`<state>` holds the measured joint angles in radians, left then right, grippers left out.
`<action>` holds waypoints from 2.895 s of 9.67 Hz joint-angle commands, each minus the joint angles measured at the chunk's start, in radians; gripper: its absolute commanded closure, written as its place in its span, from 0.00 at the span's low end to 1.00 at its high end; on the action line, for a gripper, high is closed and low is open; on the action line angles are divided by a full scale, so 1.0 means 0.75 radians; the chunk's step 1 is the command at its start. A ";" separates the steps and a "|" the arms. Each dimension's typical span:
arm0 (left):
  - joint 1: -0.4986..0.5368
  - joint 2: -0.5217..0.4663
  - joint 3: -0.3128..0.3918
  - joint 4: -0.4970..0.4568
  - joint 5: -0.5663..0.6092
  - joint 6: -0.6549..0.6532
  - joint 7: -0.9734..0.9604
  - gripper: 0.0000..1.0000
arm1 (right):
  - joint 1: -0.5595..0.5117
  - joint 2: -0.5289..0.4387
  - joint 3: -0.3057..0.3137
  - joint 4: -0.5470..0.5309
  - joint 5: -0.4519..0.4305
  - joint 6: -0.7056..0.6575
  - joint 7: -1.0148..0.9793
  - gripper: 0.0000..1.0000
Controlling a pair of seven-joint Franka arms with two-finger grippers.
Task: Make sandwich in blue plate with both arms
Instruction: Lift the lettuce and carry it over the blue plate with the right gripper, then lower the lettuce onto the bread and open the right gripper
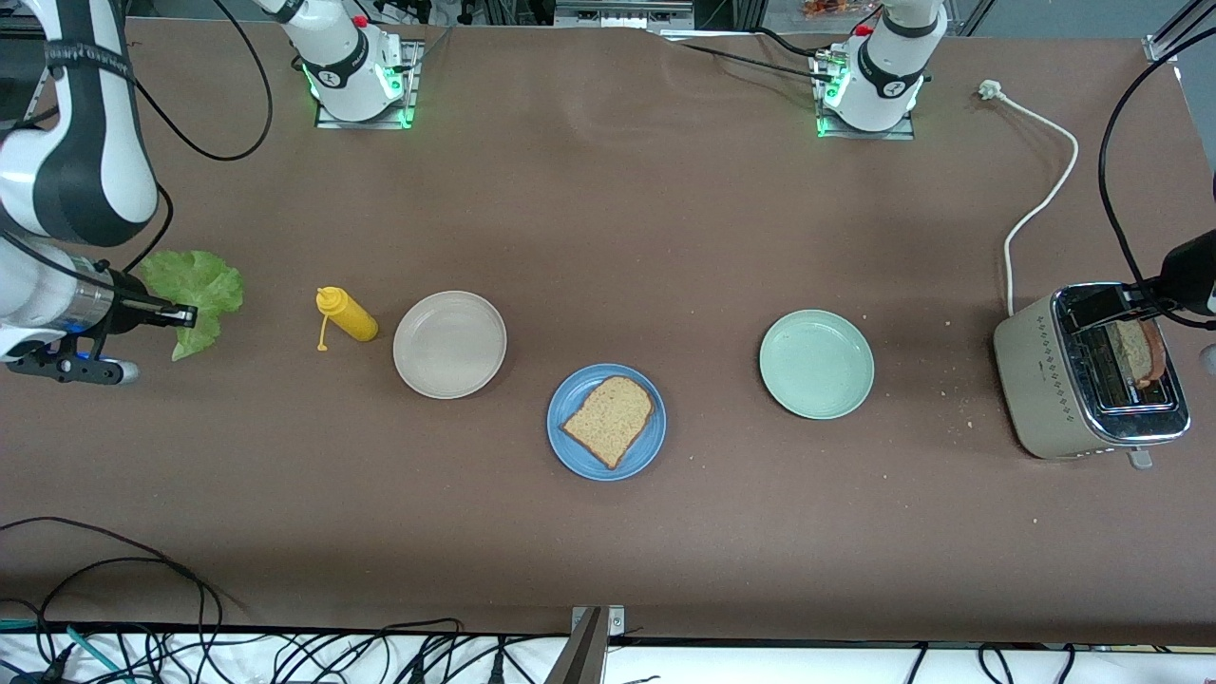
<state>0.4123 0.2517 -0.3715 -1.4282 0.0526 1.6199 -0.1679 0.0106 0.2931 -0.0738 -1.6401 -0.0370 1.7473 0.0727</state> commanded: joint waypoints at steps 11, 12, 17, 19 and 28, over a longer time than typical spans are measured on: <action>-0.002 -0.021 0.002 0.008 -0.031 -0.002 0.023 0.00 | 0.407 0.427 0.399 0.325 0.049 0.543 1.605 1.00; -0.002 -0.021 0.002 0.008 -0.031 -0.002 0.023 0.00 | 0.430 0.504 0.401 0.388 0.055 0.609 1.710 1.00; -0.002 -0.021 0.000 0.006 -0.031 -0.002 0.023 0.00 | 0.546 0.838 0.401 0.508 0.149 1.136 2.136 1.00; -0.002 -0.021 -0.002 0.008 -0.031 -0.002 0.023 0.00 | 0.573 0.900 0.401 0.508 0.170 1.292 2.234 1.00; -0.002 -0.021 -0.002 0.006 -0.031 -0.002 0.021 0.00 | 0.595 0.677 0.266 0.495 -0.202 0.776 2.113 0.00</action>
<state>0.4097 0.2458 -0.3746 -1.4244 0.0518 1.6199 -0.1680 0.4532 0.8639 0.1426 -1.2597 -0.0966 2.4851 1.7307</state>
